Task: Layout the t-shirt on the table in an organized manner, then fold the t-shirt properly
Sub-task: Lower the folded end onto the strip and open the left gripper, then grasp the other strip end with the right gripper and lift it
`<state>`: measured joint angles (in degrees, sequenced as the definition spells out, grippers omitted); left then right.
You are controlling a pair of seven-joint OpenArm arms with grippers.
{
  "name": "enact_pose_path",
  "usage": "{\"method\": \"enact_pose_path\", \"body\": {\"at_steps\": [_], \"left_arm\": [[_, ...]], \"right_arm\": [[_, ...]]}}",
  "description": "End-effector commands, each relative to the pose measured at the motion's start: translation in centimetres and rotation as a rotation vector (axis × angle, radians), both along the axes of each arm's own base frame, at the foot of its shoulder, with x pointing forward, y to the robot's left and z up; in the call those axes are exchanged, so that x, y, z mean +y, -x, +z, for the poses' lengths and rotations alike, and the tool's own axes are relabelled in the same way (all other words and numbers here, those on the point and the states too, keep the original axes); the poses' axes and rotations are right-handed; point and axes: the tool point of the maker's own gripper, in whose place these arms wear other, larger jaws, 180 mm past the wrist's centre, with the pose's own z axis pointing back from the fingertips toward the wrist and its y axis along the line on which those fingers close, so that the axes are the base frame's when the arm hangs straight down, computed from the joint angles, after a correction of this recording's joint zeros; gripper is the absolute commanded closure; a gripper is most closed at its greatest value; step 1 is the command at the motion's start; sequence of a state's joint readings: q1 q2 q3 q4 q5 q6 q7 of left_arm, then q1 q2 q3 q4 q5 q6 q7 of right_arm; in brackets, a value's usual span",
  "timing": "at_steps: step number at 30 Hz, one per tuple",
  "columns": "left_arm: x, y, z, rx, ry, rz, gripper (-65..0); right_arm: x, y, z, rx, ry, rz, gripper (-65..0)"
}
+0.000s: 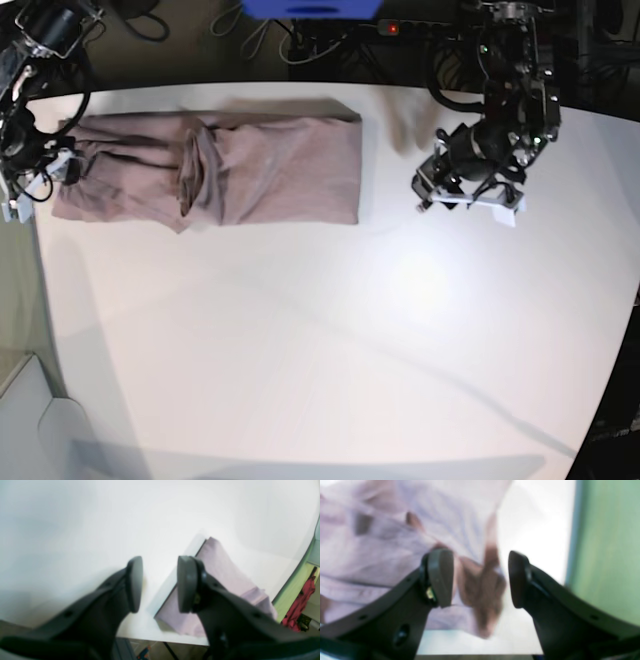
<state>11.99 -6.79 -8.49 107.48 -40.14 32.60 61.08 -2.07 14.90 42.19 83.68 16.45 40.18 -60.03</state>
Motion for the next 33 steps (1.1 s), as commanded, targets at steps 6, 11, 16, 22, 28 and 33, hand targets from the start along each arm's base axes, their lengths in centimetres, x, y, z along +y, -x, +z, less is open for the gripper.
{"method": "enact_pose_path", "body": {"at_steps": [6,11,16,22,28,33], "left_arm": [[-1.4,-0.2,1.3,-0.018,0.099,-0.005,-23.0],[-1.5,-0.1,1.2,-0.015,0.103,-0.007,-23.0],[-1.5,-0.1,1.2,-0.015,0.103,-0.007,-23.0],[-1.5,0.0,1.2,-0.013,0.105,-0.005,-23.0],[-1.5,0.0,1.2,-0.013,0.105,-0.005,-23.0],[-1.6,0.0,1.2,-0.012,0.106,-0.010,-22.5]], "right_arm": [[-1.0,-1.4,0.4,-0.036,-0.001,0.006,-35.2],[-0.4,-1.4,-1.0,-0.039,-0.035,0.009,-35.2],[-0.4,-1.2,-1.2,-0.036,-0.038,0.007,-35.2],[-0.2,-1.0,-1.4,-0.028,-0.043,0.007,-34.5],[0.3,-1.1,-1.6,-0.021,-0.045,0.023,-18.1],[0.3,-1.1,-1.7,-0.019,-0.046,0.026,0.0]]}}
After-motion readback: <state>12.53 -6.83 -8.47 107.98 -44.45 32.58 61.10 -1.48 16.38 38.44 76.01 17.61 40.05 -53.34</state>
